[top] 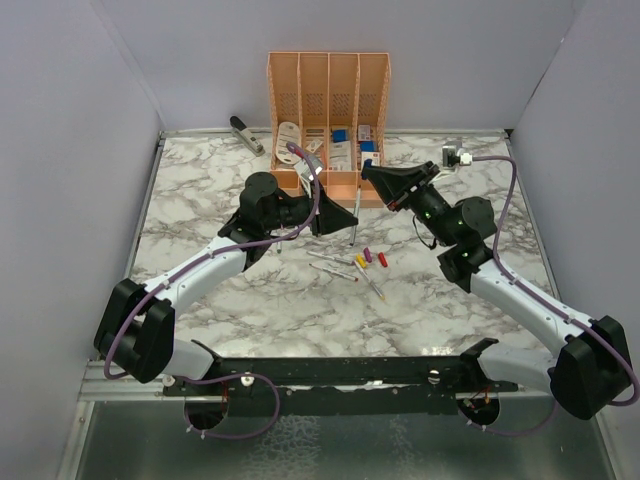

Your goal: Insert the pens into the pen caps

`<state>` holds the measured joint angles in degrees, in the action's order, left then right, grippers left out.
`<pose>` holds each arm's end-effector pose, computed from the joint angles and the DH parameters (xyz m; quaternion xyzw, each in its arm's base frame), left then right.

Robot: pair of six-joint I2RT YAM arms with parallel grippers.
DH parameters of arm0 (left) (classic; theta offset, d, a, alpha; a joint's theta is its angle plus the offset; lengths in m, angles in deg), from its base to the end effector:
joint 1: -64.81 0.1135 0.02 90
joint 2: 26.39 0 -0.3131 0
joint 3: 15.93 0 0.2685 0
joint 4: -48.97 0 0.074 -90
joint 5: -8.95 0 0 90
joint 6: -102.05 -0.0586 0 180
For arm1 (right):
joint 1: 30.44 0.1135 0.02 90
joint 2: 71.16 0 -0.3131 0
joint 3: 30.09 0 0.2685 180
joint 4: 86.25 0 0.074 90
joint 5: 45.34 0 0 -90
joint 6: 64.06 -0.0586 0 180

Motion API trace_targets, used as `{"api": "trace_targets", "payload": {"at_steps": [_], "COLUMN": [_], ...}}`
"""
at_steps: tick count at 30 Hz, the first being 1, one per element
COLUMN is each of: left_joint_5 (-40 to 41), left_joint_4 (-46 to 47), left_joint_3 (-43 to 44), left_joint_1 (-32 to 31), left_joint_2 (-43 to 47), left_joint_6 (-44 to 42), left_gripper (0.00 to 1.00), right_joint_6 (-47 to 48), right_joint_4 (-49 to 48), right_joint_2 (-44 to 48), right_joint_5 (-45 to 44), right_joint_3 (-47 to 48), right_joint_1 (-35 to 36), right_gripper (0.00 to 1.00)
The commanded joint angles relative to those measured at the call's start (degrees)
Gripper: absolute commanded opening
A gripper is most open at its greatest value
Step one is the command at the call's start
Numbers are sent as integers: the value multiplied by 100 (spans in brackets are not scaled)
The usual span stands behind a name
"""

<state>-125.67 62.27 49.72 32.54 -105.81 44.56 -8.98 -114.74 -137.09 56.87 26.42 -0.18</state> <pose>0.2647 -0.2158 0.3564 0.2660 0.6574 -0.5766 0.4057 0.2367 0.1524 0.3983 -0.0631 0.5800 0.4882 0.6491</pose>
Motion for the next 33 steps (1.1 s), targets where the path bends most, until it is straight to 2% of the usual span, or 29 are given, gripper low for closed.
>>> {"api": "trace_targets", "payload": {"at_steps": [1, 33], "left_joint_5": [-85, -277], "left_joint_4": [226, 243], "left_joint_3": [139, 225], "left_joint_1": [19, 18], "left_joint_2": [27, 9], "left_joint_6": [28, 82], "left_gripper": [0, 0], "right_joint_6": [61, 308], "right_joint_4": [44, 12], "right_joint_2": [68, -258], "right_joint_5": [168, 266], "right_joint_3": [-51, -12], "right_joint_1": [-11, -12], "right_gripper": [1, 1]}}
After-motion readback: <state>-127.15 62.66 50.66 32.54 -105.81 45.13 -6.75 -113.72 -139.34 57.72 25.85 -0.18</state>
